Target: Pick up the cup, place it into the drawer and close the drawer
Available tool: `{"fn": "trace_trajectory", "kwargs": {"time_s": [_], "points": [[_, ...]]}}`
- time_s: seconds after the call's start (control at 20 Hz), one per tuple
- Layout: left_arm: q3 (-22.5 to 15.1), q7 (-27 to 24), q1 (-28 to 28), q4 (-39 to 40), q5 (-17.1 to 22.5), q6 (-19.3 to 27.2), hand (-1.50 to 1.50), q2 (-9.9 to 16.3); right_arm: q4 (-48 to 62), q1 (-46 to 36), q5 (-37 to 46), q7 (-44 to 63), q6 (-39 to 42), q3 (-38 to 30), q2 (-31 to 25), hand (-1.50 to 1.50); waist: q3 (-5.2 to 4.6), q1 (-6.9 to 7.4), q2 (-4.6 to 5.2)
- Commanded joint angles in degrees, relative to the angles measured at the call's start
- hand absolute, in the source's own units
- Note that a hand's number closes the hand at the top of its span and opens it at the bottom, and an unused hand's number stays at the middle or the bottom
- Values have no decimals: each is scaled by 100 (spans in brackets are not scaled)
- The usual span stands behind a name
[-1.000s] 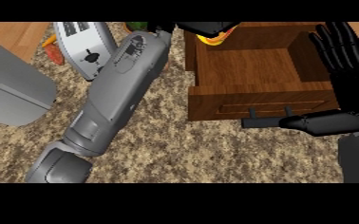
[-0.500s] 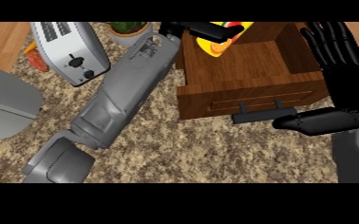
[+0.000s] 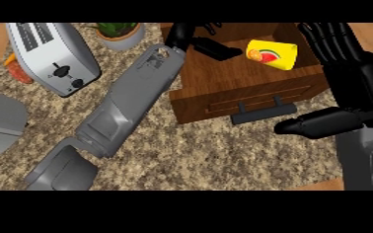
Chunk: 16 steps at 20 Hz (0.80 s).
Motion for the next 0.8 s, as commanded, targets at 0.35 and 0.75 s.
{"fn": "trace_trajectory", "kwargs": {"time_s": [0.35,0.75], "points": [[251,-1007,302,-674,1235,-256,-150,0,183,-436,-1023,121,1275,913,210,150,-17,-88,46],[419,-1528,200,-517,1665,224,-150,0,-36,270,-490,704,2525,1595,-974,150,-11,270,-127]]}}
